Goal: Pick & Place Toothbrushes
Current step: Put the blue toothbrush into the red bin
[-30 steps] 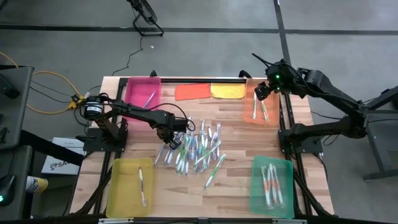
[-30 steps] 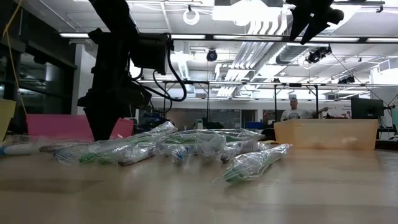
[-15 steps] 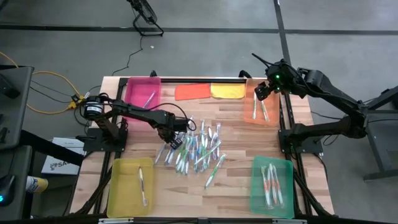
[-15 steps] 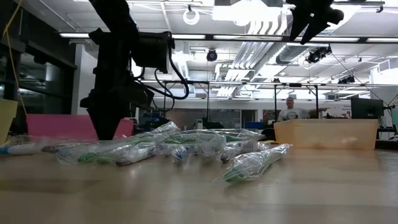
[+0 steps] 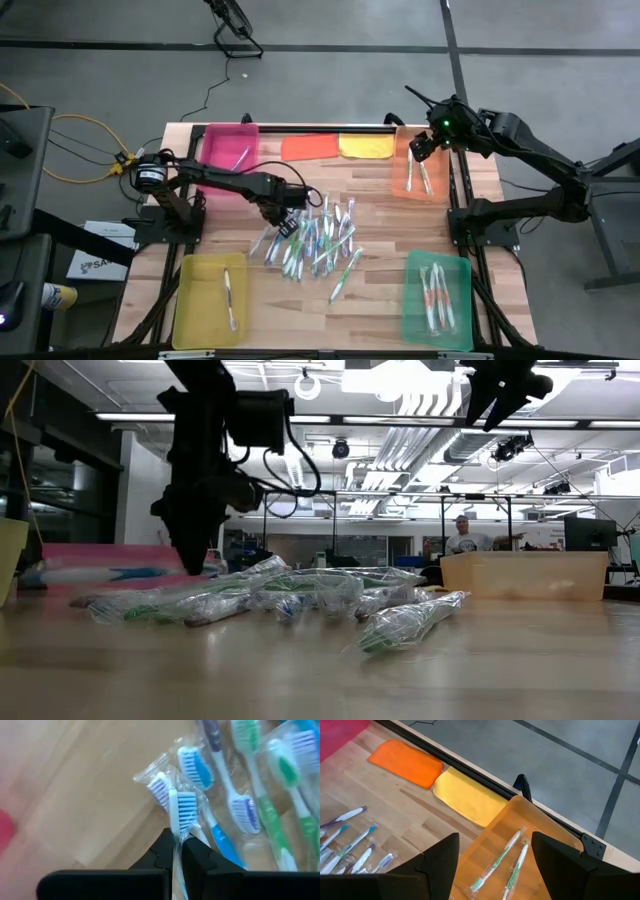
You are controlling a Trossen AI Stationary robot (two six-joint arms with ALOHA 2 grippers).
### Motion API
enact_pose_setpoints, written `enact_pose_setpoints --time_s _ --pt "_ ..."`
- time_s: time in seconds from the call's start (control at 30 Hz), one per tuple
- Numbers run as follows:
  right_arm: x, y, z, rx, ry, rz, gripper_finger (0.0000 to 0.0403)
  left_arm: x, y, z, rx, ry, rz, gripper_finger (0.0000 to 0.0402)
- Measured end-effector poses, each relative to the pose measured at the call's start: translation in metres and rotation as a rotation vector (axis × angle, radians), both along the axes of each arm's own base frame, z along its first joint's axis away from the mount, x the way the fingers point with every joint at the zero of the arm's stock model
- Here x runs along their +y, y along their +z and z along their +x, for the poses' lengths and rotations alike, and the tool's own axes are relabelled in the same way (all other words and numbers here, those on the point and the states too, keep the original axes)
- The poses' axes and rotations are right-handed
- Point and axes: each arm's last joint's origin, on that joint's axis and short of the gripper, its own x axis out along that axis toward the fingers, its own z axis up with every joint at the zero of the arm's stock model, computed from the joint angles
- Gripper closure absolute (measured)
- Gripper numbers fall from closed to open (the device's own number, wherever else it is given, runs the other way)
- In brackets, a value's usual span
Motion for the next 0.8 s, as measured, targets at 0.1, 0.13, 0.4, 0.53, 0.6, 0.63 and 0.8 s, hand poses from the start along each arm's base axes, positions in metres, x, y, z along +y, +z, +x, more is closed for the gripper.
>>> enact_pose_setpoints --time_s 0.1,0.13,0.4,0.53,0.6,0.63,0.8 --pt "0.0 0.0 0.0 0.0 0.0 0.0 0.016 0.001 0.009 0.003 -0.001 -0.01 0.02 0.0389" --pt "0.0 0.0 0.0 0.001 0.0 0.0 0.016 0.001 0.012 0.004 -0.002 -0.019 0.028 0.0389" --pt "0.001 -0.002 -0.002 0.028 0.0 0.015 0.016 0.01 0.045 0.013 -0.012 -0.064 0.091 0.0389" --pt "0.001 -0.002 -0.002 0.031 0.0 0.017 0.016 0.027 0.067 0.009 0.007 -0.077 0.137 0.0389" --pt "0.001 -0.002 -0.002 0.031 0.0 0.016 0.016 0.037 0.079 0.005 -0.004 -0.072 0.173 0.0389" --pt "0.001 -0.002 -0.002 0.031 0.0 0.016 0.016 0.043 0.084 0.001 -0.009 -0.065 0.19 0.0389" --pt "0.001 -0.002 -0.002 0.029 -0.004 0.018 0.016 0.069 0.111 -0.031 0.007 -0.001 0.286 0.0389"
